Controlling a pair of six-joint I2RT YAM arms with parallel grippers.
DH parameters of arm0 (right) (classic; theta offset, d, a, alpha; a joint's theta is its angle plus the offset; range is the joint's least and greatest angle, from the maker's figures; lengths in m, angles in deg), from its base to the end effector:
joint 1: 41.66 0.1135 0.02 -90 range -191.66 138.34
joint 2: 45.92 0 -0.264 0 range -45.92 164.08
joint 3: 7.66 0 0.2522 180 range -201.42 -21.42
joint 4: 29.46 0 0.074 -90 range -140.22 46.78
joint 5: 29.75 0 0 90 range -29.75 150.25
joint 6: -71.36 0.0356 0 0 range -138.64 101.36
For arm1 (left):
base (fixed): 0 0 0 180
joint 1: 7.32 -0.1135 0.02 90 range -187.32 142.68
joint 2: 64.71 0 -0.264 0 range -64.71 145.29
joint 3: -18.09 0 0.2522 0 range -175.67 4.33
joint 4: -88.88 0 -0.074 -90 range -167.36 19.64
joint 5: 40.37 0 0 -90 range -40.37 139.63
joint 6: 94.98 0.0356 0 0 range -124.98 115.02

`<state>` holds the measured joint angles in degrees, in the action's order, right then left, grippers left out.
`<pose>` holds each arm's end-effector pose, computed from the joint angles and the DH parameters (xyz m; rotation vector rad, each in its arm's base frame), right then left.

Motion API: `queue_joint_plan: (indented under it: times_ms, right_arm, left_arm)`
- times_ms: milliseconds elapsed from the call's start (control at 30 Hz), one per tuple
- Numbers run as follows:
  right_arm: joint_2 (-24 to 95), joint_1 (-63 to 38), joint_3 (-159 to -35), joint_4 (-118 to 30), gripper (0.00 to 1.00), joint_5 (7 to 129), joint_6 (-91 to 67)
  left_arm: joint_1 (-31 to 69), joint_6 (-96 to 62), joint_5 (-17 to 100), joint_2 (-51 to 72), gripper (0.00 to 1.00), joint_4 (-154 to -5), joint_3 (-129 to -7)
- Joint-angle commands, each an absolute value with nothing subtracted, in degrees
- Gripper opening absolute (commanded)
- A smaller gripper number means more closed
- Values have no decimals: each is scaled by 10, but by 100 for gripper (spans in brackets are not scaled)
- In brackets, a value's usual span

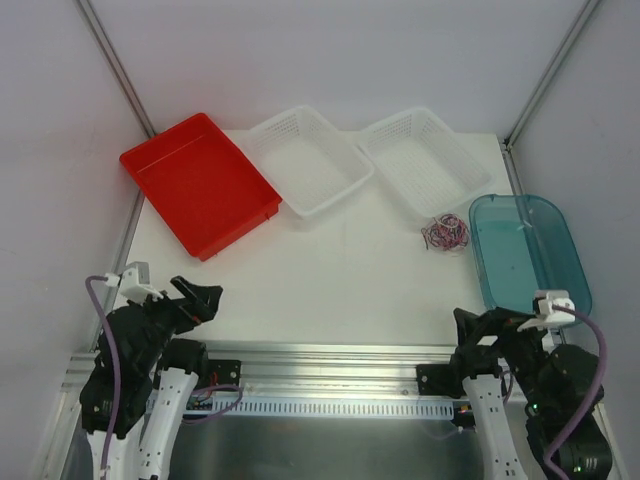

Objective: Untangle the cables

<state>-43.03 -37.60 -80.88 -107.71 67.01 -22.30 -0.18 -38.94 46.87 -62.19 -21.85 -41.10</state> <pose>-0.0506 0.0006 0.3492 -0.2025 1.6972 0.1060 0.0015 -0.0019 0.3119 -0.3889 1.7831 -0.5543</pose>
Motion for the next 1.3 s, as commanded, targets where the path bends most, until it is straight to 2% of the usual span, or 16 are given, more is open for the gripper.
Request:
queue_joint_plan:
  times_ms: [0,267,433,567,800,1067,1267]
  right_arm:
    - [-342,-381,-792,-997,97,708,-200]
    - [-139,-381,-778,-914,97,648,-194]
    - [-55,-380,-747,-837,97,569,-193]
    - [15,-378,-735,-759,99,564,-170]
    - [163,-361,-730,-643,83,522,-140]
    - [375,-346,-784,-579,82,504,-149]
    - [469,-340,-815,-575,81,495,-142]
  left_arm:
    - [-3,-390,403,-560,99,-280,-385]
    - [-3,-333,393,-475,99,-387,-318]
    - [-4,-312,369,-451,99,-461,-281]
    - [-10,-309,337,-444,99,-463,-278]
    - [-11,-313,335,-466,99,-469,-273]
    - [-28,-310,315,-442,99,-470,-271]
    - [-48,-308,300,-428,99,-472,-272]
